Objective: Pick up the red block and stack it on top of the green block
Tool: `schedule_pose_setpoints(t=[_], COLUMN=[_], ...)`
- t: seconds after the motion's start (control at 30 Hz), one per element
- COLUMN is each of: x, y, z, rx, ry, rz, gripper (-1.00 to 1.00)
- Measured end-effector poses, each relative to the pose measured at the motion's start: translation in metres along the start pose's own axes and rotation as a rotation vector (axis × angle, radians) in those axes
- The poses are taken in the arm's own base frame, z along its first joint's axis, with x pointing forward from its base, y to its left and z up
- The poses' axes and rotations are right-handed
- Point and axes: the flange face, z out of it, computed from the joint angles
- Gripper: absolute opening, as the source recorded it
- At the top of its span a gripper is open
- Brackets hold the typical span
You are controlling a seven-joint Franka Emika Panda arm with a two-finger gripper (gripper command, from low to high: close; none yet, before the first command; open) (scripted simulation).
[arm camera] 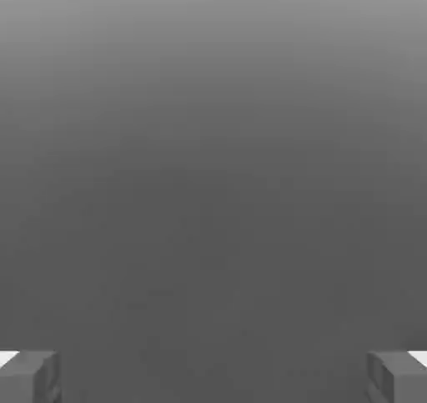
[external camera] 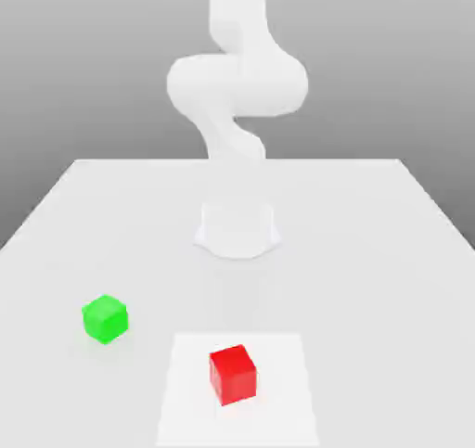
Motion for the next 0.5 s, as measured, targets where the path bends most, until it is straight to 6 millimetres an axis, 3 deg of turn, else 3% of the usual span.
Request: schedule_pose_setpoints(t=[0.13,0.27,0.5], x=[-0.018,-0.045,-0.116], y=[0.015,0.044,0.115], z=[0.096,0.179,0.295], rx=[-0.109,-0.199,-0.318], ry=[-0.092,-0.195,-0.402], rz=[-0.077,-0.147,-0.258], gripper=[0.0,0.0,0.0])
